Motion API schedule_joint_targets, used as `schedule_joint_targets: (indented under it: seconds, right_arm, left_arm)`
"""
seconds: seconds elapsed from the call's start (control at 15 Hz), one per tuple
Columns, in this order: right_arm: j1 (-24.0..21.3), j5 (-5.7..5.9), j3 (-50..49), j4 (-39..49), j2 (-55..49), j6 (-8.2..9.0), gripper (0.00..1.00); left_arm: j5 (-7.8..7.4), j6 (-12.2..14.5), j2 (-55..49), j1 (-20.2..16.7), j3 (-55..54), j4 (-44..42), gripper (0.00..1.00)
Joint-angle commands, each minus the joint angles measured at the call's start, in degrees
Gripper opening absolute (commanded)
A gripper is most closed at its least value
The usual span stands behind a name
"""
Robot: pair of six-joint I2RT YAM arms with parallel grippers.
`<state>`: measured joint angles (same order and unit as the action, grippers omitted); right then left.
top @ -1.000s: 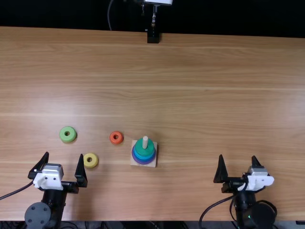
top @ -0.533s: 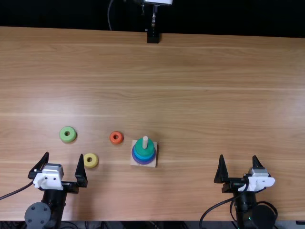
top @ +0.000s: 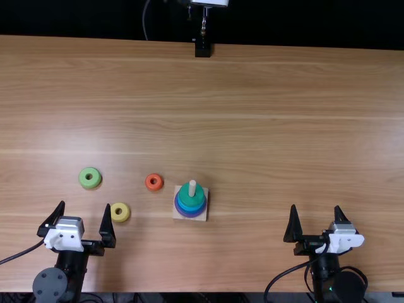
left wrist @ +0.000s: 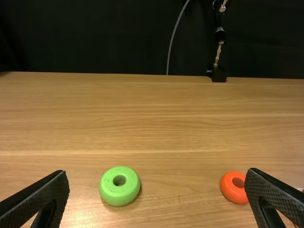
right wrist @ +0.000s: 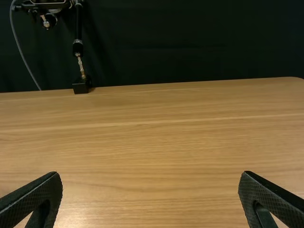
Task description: Build the Hanoi tower: stack the rings onto the peg from bottom to top in this color order: purple, dark blue, light blue, dark green, light green, yellow, orange.
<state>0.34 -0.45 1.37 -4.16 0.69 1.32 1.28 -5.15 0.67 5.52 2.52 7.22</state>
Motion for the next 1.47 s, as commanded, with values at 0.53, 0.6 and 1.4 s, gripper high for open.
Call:
schedule_joint_targets:
  seconds: [0.53, 0.6, 1.4]
  right_arm:
    - [-0.3, -0.40, -0.6, -0.3, -0.7, -0.37, 1.00]
    - [-0.3, -0.40, -0.6, -0.3, -0.7, -0.37, 1.00]
    - [-0.3, -0.40, -0.6, -0.3, -0.7, -0.37, 1.00]
  left_arm:
    - [-0.65, 0.2, 1.1, -4.2, 1.7, 0.4, 1.00]
    - [-0.65, 0.3, 2.1, -4.3, 4.5, 0.4, 1.00]
    - [0.41, 13.5, 24.9, -3.9, 29.7, 8.6, 1.00]
